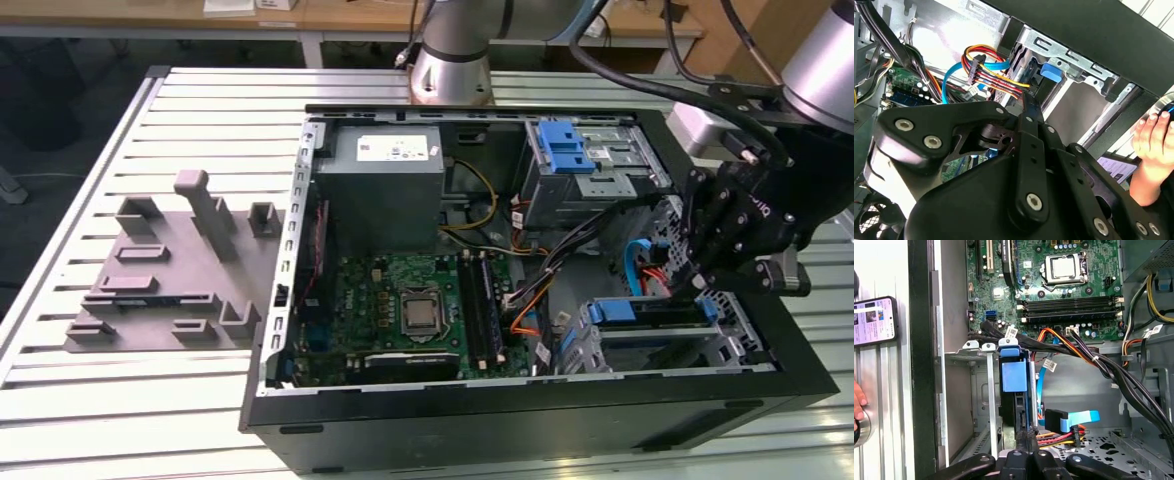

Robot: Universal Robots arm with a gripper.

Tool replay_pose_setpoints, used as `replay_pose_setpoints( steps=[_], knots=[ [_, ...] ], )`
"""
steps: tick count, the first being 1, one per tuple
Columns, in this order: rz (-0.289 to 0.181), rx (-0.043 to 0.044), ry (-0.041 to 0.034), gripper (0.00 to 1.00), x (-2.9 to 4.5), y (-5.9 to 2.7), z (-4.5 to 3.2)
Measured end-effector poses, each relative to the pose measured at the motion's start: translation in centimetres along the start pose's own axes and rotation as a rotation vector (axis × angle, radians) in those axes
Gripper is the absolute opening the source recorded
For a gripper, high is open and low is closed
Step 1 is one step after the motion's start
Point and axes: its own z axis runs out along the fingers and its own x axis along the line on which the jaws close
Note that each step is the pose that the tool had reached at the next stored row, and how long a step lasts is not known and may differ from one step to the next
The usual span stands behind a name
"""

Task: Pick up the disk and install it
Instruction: 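Insert the first disk wire, then insert the second disk wire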

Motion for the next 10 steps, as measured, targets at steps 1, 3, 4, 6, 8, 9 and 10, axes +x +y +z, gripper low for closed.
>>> replay_pose_setpoints(
  steps=[1, 3, 4, 6, 8, 9, 10],
  knots=[
    [0.000, 0.0000, 0.0000, 0.11, 0.00, 0.00, -0.01],
    [0.000, 0.0000, 0.0000, 0.11, 0.00, 0.00, -0.01],
    [0.000, 0.0000, 0.0000, 0.11, 0.00, 0.00, -0.04],
    [0.000, 0.0000, 0.0000, 0.11, 0.01, 0.00, -0.06],
    [0.000, 0.0000, 0.0000, 0.11, 0.01, 0.00, -0.07],
    [0.000, 0.0000, 0.0000, 0.11, 0.01, 0.00, -0.07],
    [0.000, 0.0000, 0.0000, 0.11, 0.01, 0.00, -0.08]
  ],
)
